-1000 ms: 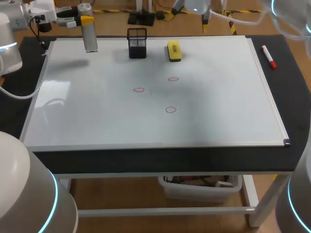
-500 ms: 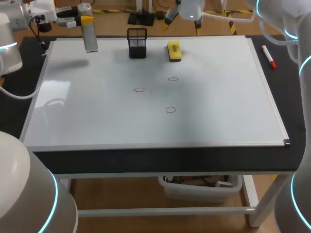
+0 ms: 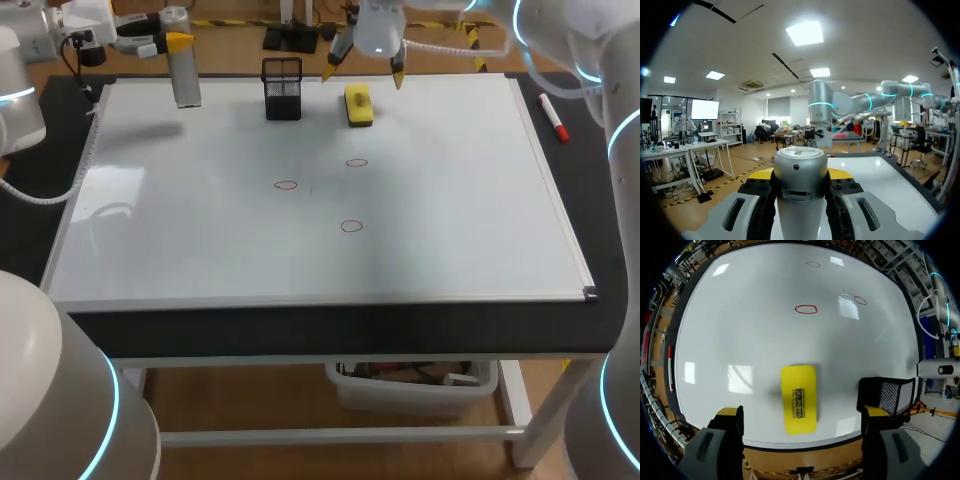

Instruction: Pick up the inspection probe, press it on each red-marked spot on the whiteboard one by one, put down the probe, pick up the eraser, and wipe off all the red marks.

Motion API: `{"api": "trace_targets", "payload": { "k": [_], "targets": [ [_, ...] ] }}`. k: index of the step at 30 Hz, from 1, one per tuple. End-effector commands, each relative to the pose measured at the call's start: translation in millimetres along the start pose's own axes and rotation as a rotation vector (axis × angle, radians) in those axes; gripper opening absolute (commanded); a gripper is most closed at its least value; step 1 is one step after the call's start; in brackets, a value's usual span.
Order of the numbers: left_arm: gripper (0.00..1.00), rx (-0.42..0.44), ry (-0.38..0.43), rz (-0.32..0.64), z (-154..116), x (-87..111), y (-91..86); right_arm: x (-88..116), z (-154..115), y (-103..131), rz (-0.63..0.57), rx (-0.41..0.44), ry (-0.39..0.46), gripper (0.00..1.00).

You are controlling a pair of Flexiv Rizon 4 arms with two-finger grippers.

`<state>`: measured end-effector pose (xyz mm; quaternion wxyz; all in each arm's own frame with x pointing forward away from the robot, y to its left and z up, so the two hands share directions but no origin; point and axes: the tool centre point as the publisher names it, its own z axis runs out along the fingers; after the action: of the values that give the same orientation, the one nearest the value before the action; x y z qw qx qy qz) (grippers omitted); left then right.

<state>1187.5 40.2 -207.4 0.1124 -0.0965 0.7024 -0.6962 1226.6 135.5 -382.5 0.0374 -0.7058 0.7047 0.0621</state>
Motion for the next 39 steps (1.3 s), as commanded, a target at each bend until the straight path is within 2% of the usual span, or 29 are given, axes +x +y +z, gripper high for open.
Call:
{"api": "trace_targets", "payload": {
  "k": [1, 15, 39],
  "targets": [
    [0.0, -0.002, -0.006, 0.002, 0.2, 2.4, -2.1, -3.2, 19.8, -18.2, -0.005, -0.166, 0.011, 1.0],
    [0.0, -0.002, -0.006, 0.002, 0.2, 2.4, -2.1, -4.5, 36.8, -21.3, -0.025, -0.221, 0.069, 1.0],
    [0.0, -0.002, -0.006, 0.002, 0.2, 2.4, -2.1, 5.8, 47.1, -21.6, -0.067, -0.264, 0.13, 1.0]
  ]
}}
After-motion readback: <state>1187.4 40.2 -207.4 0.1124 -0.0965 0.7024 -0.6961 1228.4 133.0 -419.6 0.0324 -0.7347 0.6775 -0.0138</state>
